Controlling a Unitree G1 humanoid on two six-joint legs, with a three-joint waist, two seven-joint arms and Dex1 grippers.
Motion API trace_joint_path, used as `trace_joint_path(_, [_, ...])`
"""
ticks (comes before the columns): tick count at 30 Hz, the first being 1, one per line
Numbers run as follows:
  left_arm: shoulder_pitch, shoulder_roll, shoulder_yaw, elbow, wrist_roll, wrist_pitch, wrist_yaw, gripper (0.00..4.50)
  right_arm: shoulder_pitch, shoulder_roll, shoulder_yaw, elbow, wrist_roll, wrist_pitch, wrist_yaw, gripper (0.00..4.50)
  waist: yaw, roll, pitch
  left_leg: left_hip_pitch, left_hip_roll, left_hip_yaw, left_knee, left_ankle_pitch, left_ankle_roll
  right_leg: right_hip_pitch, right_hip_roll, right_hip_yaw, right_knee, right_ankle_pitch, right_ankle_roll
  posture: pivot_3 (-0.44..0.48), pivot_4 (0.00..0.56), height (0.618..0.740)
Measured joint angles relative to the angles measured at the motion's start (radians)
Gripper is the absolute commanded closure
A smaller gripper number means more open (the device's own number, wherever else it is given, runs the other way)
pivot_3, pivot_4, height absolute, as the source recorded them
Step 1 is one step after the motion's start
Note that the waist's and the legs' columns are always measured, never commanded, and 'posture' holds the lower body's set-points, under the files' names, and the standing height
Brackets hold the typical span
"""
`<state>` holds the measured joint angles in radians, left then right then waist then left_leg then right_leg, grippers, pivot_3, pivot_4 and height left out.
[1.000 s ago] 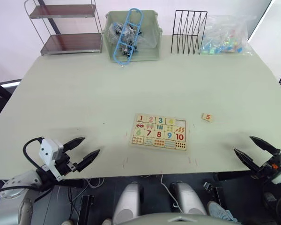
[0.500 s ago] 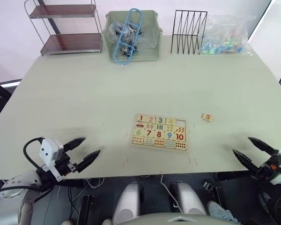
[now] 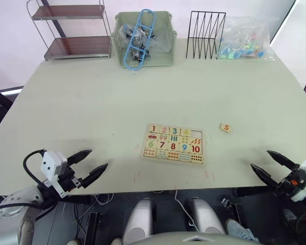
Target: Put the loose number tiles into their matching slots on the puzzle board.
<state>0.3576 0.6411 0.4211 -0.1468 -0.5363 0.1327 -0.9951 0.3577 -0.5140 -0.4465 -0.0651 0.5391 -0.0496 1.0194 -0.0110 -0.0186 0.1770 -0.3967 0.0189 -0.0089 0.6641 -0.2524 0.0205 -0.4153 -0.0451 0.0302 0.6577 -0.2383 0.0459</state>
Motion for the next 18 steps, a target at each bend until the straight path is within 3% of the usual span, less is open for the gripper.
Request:
trace_joint_path(10, [-0.035, 0.0, -0.001, 0.005, 0.001, -0.014, -0.026, 0.0, -0.018, -0.001, 0.001, -0.012, 0.023, 0.052, -0.028, 0.02, 0.0, 0.0, 0.0, 0.0, 0.0, 0.001, 0.0, 0.0, 0.0, 0.0, 0.0, 0.0, 0.0, 0.001, -0.001, 0.0, 0.15, 0.74])
trace_joint_path(18, [-0.11, 0.027, -0.056, 0.018, 0.007, -0.015, -0.096, 0.0, -0.108, -0.034, 0.029, -0.026, 0.021, 0.137, -0.078, 0.02, 0.0, 0.0, 0.0, 0.0, -0.001, 0.003, 0.0, 0.0, 0.0, 0.0, 0.001, -0.001, 0.0, 0.002, -0.003, 0.0, 0.15, 0.74])
